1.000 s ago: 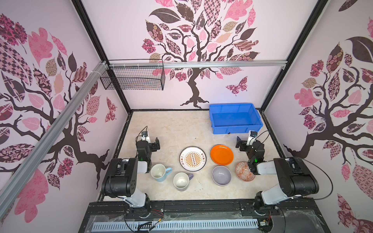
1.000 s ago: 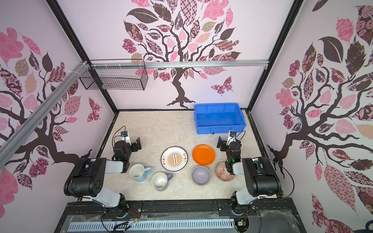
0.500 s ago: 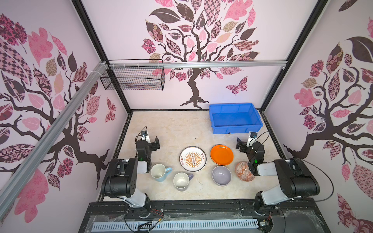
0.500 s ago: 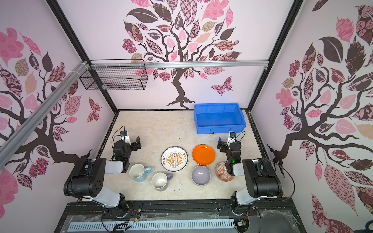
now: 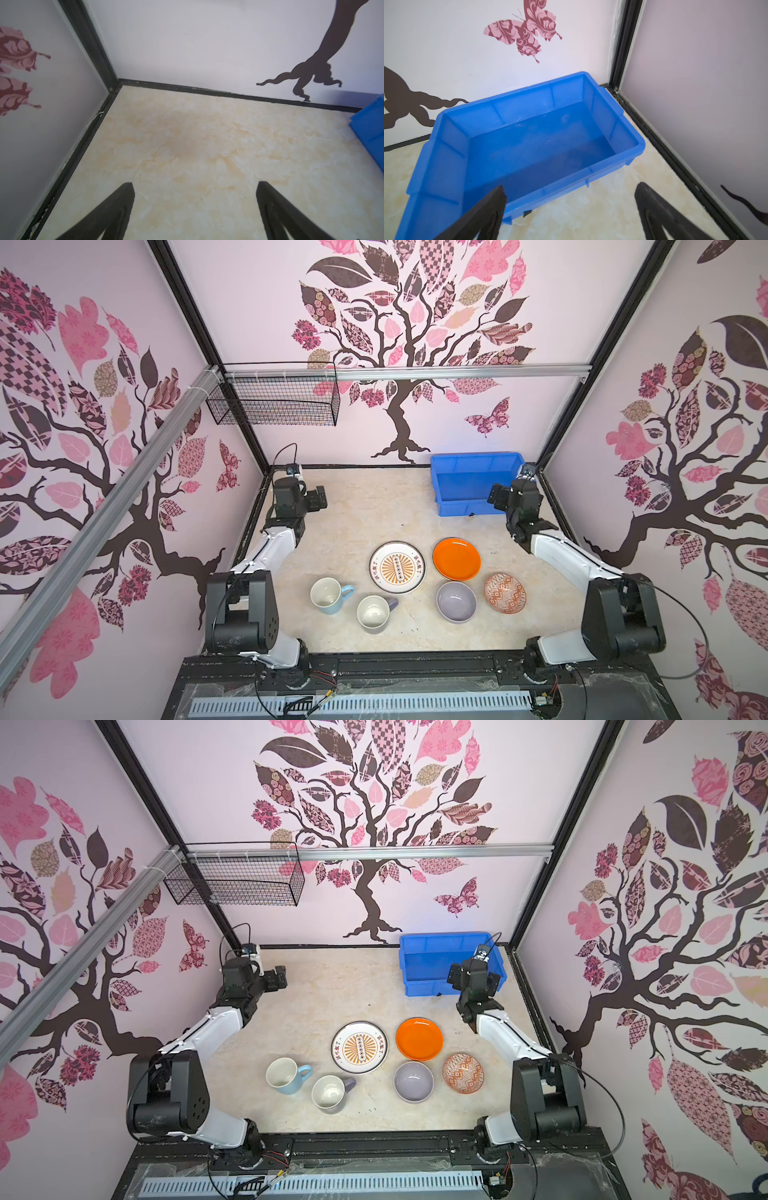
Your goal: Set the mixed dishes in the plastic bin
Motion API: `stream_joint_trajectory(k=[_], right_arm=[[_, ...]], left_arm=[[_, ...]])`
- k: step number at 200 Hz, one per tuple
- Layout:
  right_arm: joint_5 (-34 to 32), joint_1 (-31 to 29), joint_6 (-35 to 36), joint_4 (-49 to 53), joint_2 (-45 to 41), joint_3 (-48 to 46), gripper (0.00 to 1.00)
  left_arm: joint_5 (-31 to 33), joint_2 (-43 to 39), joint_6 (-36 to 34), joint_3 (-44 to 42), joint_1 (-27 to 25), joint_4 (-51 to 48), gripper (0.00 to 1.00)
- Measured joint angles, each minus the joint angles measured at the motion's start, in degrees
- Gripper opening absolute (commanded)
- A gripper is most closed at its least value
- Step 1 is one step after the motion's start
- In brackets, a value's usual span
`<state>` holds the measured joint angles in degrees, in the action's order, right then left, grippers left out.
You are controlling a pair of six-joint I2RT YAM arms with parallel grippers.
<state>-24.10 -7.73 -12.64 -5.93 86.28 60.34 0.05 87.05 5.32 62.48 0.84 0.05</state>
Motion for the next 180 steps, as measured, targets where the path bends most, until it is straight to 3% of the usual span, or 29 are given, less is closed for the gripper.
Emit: stream_joint_trajectory(k=[9,29,68,105,135,180], right_arm=[[0.94,0.02,-1.18,4.50,2.32,5.05,0.99],[3.80,-0.09,-4.24,13.27,6.23,13.22,0.87],[9.90,-0.52,-7.41,25.57,7.34,15.10,0.82],[12.48,-0.74,-9.40,31.30,11.23,16.76,0.80],[16.13,-1.64,-9.88,33.62,20.46,27.58,0.80],[20.39,-6.34,-9.18,35.80,30.51,43.80,0.83]], left_arm=[[-0.15,0.00,0.52,3.91,-1.25,-3.63,0.96],[-0.24,-0.07,0.83,10.95,-6.16,-10.32,0.96],[-2.80,-2.64,2.21,14.25,-15.63,-22.60,0.97],[-5.64,-3.69,8.44,15.19,-15.91,-29.35,0.91],[-9.79,-0.79,12.98,18.97,-16.00,-33.35,0.88],[-12.04,-0.31,13.90,20.46,-16.26,-39.93,0.89]])
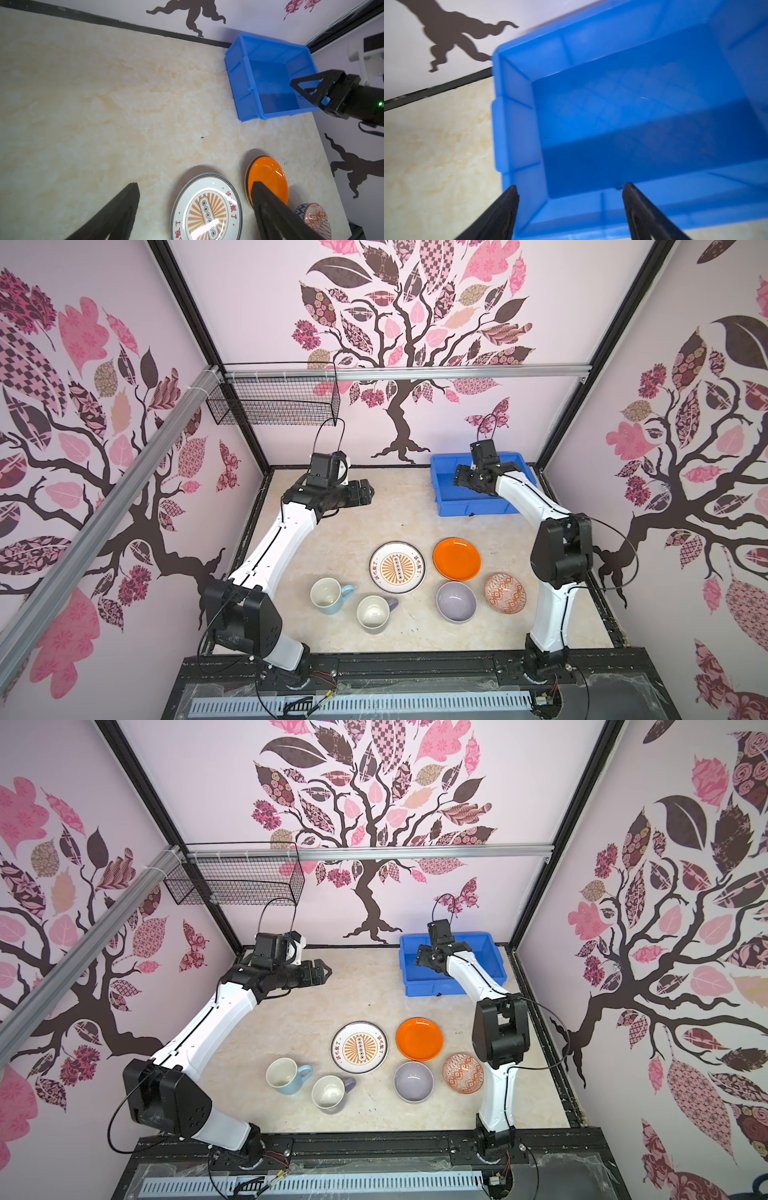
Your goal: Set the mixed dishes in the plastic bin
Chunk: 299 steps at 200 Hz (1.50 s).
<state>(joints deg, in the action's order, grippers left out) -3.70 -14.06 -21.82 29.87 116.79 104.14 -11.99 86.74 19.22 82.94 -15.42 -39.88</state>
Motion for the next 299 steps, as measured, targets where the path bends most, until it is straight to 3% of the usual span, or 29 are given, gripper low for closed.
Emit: stream_joint_trajectory(k=[74,165,246,272,299], right_arm=[[2.36,-5.05,2.80,4.35,5.49,2.64,0.87],[3.15,-13.92,2.25,14.47,18.43,22.10,0.84],[15.85,-26.40,-5.03,17.05,22.12,31.47,0.85],[16.31,-26.38,-4.66,17.94,21.16,31.08,0.87],[13.84,-20.72,-3.28,17.73,14.12,21.94,0.88]], left_arm=[[2.34,-17.11,-0.39,-8.92,0.00,-5.51,0.91],[4.04,-21.31,-1.40,-12.59,0.00,-9.01,0.91],[6.58,-25.90,-2.97,-15.23,0.17,-11.82,0.93],[6.58,-24.52,-2.97,-15.21,0.39,-11.89,0.92],[6.32,-20.04,-2.71,-15.10,0.39,-11.32,0.92]])
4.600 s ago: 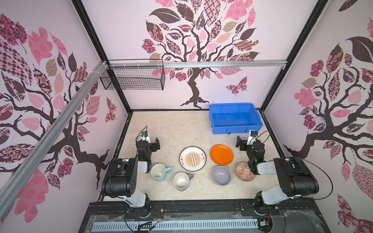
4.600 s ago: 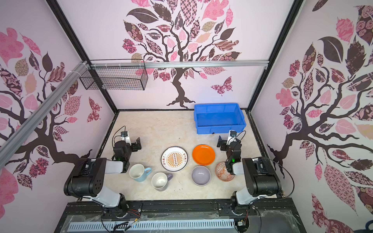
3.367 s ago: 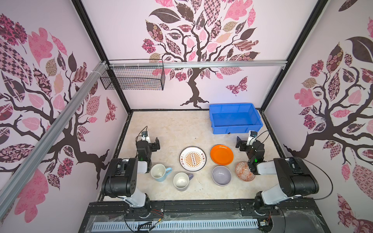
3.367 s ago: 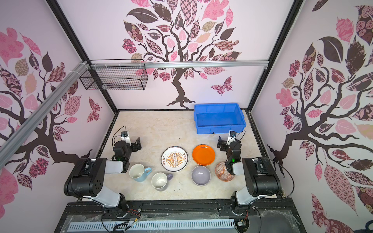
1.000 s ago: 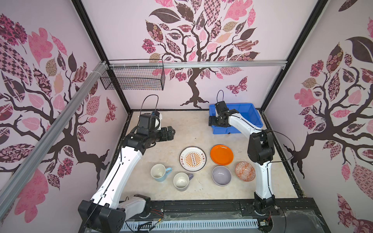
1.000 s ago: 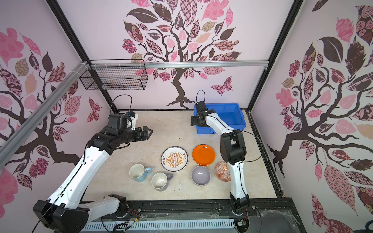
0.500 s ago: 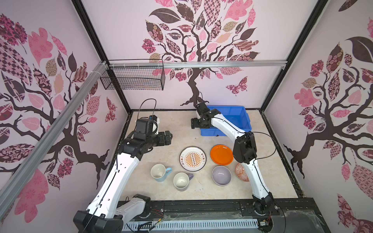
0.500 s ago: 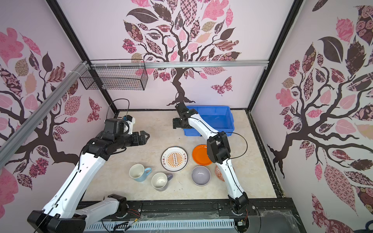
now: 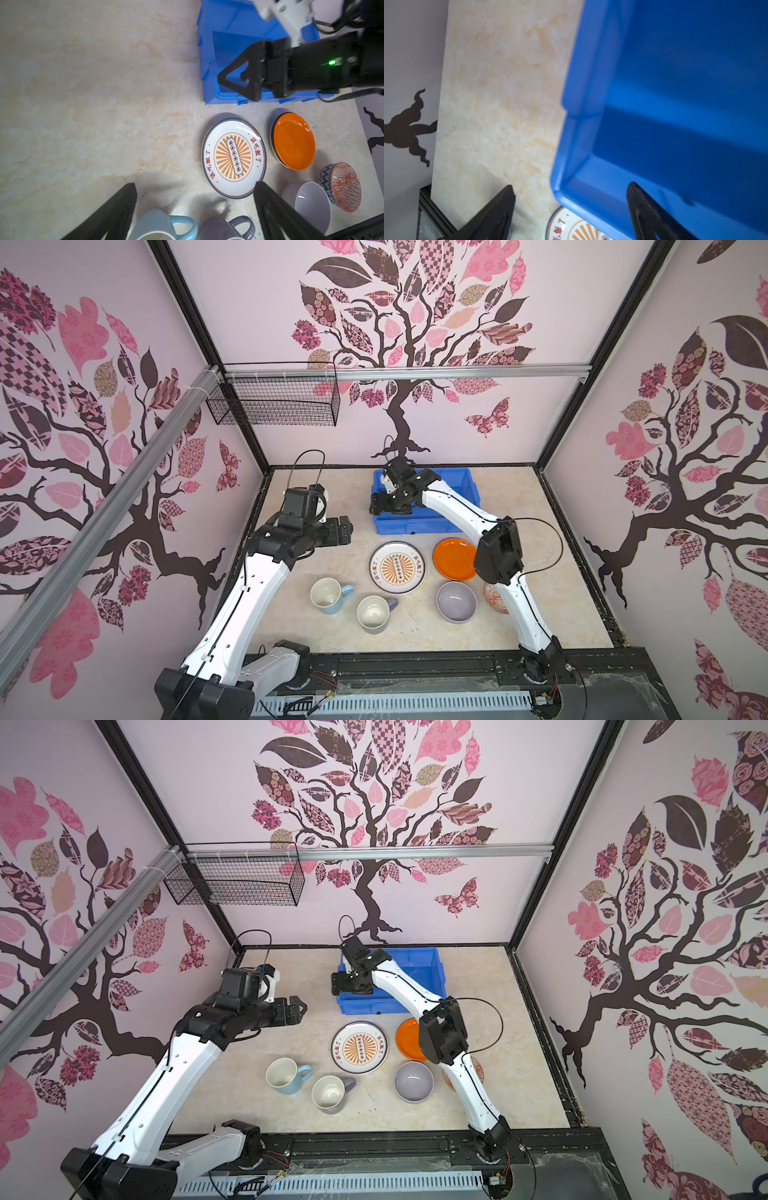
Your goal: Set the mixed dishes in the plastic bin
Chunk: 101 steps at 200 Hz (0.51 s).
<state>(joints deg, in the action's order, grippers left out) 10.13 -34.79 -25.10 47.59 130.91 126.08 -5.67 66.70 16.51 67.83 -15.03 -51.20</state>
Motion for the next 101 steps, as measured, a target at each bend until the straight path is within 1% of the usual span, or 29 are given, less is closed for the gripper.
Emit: stream_joint_trajectory(k=[12,29,48,57,78,101], right_arm=[[-2.49,4.46,0.74,-0.35,-5.14,-5.62,0.88],[-8.04,11.69,1.99,-1.29,-12.87,-12.90,0.87],[-14.16,19.39,2.86,-1.75,-19.21,-17.81,0.85],[-16.48,21.73,3.17,-1.95,-21.09,-19.58,0.84],[-20.46,23.23,3.98,-3.10,-23.65,-24.57,0.82],[-21.42,22.71,4.61,-3.37,-23.80,-29.70,0.77]], left_arm=[[-0.07,2.43,0.17,0.15,0.00,0.50,0.92],[-0.33,6.49,0.55,1.49,0.00,0.94,0.91],[-0.87,11.41,0.90,4.85,-0.04,1.05,0.91],[-1.05,13.90,1.03,7.13,-0.15,1.07,0.91],[-1.42,18.73,1.31,11.80,-0.85,1.46,0.91],[-2.16,23.65,1.73,16.13,-1.68,1.44,0.90]])
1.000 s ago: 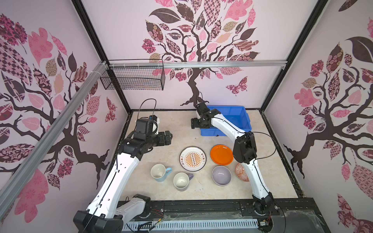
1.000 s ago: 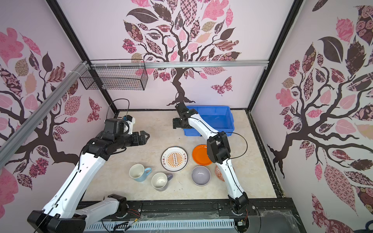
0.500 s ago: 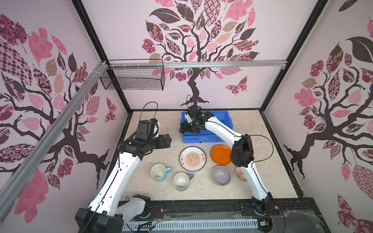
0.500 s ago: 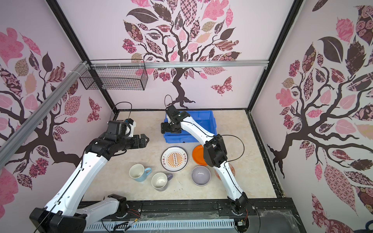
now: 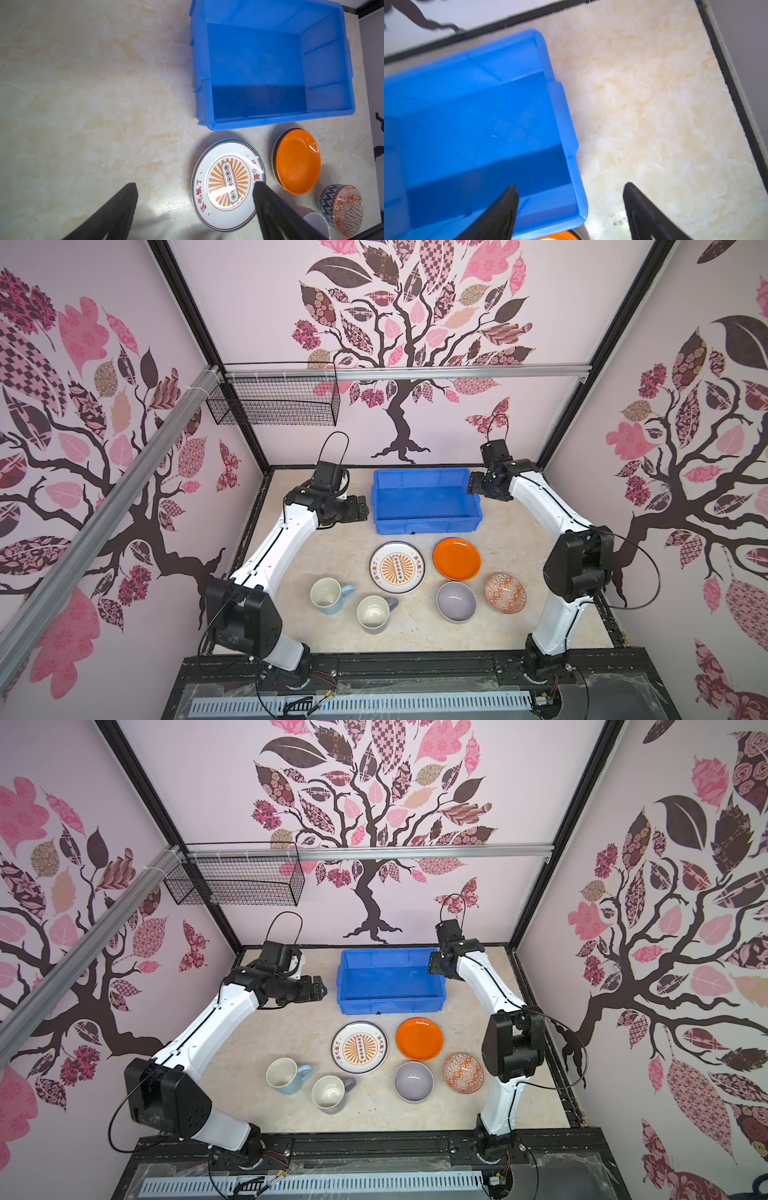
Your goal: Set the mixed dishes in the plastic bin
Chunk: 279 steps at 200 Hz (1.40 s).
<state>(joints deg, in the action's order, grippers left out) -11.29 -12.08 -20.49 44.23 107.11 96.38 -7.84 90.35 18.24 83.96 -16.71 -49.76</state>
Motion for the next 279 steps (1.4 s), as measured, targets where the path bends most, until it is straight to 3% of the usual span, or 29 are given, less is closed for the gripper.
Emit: stream_joint_trajectory(k=[50,94,129,163,215,247,279], right_arm=[[1.75,-0.11,-0.07,0.61,-2.67,-8.20,0.69],[6.71,-0.09,-1.51,2.56,-15.41,-19.47,0.57],[10.19,-0.11,-2.93,3.08,-22.03,-28.37,0.55],[12.66,-0.11,-3.85,3.06,-22.47,-35.28,0.52],[15.19,-0.11,-3.82,0.57,-21.46,-37.22,0.49],[16.11,-0.11,-3.69,-0.94,-19.82,-37.22,0.51],[17.29,-0.11,-2.97,-1.62,-20.00,-37.20,0.58]], left_arm=[[-0.20,6.29,0.17,4.42,-2.89,-2.05,0.89],[-0.42,4.33,0.20,3.78,-7.43,-3.19,0.88],[-0.83,0.22,0.31,2.16,-11.04,-3.08,0.87],[-2.10,0.28,-0.11,2.25,-16.87,-2.54,0.87],[-3.15,4.63,-1.64,3.34,-24.90,-2.56,0.88],[-3.28,5.01,-1.55,3.34,-25.79,-2.45,0.87],[0.90,4.96,-1.51,3.32,-25.57,-3.67,0.87]])
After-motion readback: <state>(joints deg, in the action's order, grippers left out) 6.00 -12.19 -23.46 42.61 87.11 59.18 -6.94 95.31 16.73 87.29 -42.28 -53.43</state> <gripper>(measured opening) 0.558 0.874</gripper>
